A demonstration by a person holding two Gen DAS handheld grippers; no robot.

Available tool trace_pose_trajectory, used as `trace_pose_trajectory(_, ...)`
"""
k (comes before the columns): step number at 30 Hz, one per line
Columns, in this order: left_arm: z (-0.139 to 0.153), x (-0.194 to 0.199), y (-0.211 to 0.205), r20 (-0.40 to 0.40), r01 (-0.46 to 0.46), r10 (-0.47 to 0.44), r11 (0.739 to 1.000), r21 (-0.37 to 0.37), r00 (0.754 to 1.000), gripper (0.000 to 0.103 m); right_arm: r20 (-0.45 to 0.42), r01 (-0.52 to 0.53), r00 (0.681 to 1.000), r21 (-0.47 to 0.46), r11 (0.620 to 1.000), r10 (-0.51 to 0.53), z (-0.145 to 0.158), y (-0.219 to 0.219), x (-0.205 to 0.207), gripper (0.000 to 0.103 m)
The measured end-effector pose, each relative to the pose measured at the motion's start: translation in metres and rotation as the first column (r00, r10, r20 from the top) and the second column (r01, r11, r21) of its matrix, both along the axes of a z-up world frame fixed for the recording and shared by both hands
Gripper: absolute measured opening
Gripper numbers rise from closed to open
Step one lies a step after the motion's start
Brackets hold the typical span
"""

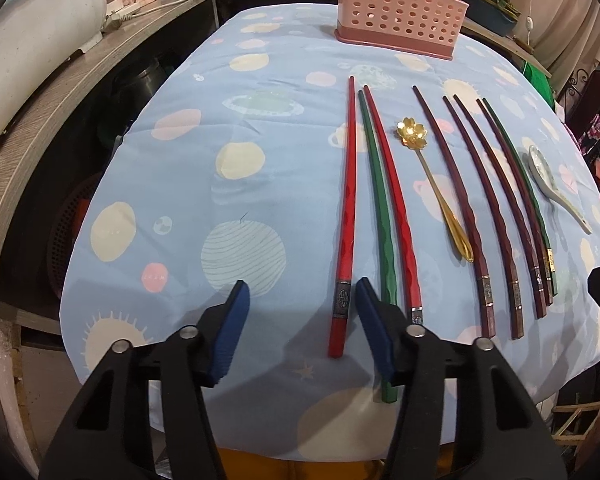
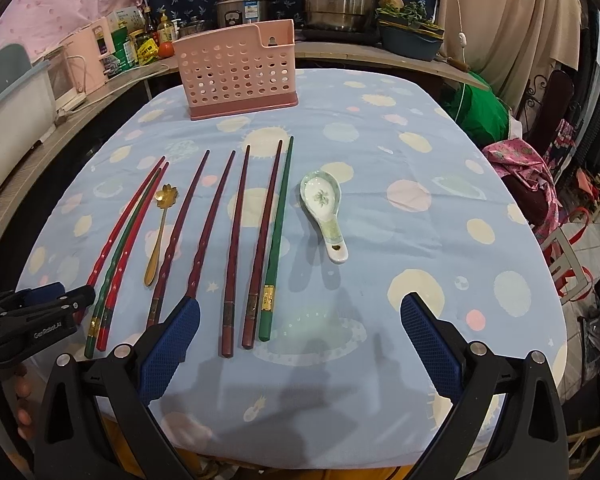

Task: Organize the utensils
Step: 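Grasp a red chopstick with the left tool while the right tool grasps the white ceramic spoon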

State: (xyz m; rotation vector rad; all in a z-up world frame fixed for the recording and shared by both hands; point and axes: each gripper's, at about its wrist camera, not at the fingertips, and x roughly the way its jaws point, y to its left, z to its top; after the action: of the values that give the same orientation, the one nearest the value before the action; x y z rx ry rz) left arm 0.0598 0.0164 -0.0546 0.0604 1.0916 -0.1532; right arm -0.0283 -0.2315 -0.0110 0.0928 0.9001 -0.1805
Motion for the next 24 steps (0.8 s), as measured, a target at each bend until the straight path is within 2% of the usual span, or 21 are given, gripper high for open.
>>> trace_pose_trajectory(1,0.001,0.0,0.0,0.0,0.004,-0.004,1.0,-0.002,1.0,0.042,0.0,0.0,1.0,-0.001,1.0,0.0,0.0,0.0,0.001,0.096)
trace_pose_trajectory(3,0.002,0.001,-0.001,-0.001,0.008,-0.008,1.0,-0.003,1.0,0.028,0.003,0.004,1.0,-0.003,1.0,-0.004,0.0,-0.001,0.004,0.096)
trace_pose_trajectory(6,0.002,0.001,-0.003,-0.004,0.017,-0.017,1.0,-0.009,1.0,0.011,0.012,0.008,1.0,0.001,1.0,-0.008,0.001,-0.005,0.008,0.096)
trace_pose_trajectory(9,0.002,0.001,-0.003,-0.008,0.019,-0.019,1.0,-0.018,1.0,0.01,0.034,0.007,0.999,0.009,1.0,-0.007,0.005,-0.01,0.014,0.094)
trace_pose_trajectory(12,0.002,0.001,-0.004,-0.003,0.019,-0.019,1.0,-0.009,1.0,0.01,0.062,0.013,0.998,0.018,1.0,-0.014,0.008,-0.02,0.022,0.087)
trace_pose_trajectory(17,0.002,0.002,-0.006,0.003,0.015,-0.015,1.0,-0.001,1.0,0.01,0.061,0.015,0.998,0.051,0.999,-0.018,0.002,-0.036,0.042,0.058)
trace_pose_trajectory(20,0.001,0.002,-0.006,0.003,0.014,-0.014,1.0,-0.002,1.0,0.01,0.047,0.015,0.999,0.088,0.996,-0.019,-0.004,-0.044,0.05,0.047)
trace_pose_trajectory(24,0.001,0.002,-0.007,0.004,0.011,-0.011,1.0,-0.001,1.0,0.011,0.024,0.018,0.999,0.151,0.988,-0.022,-0.015,-0.052,0.056,0.037)
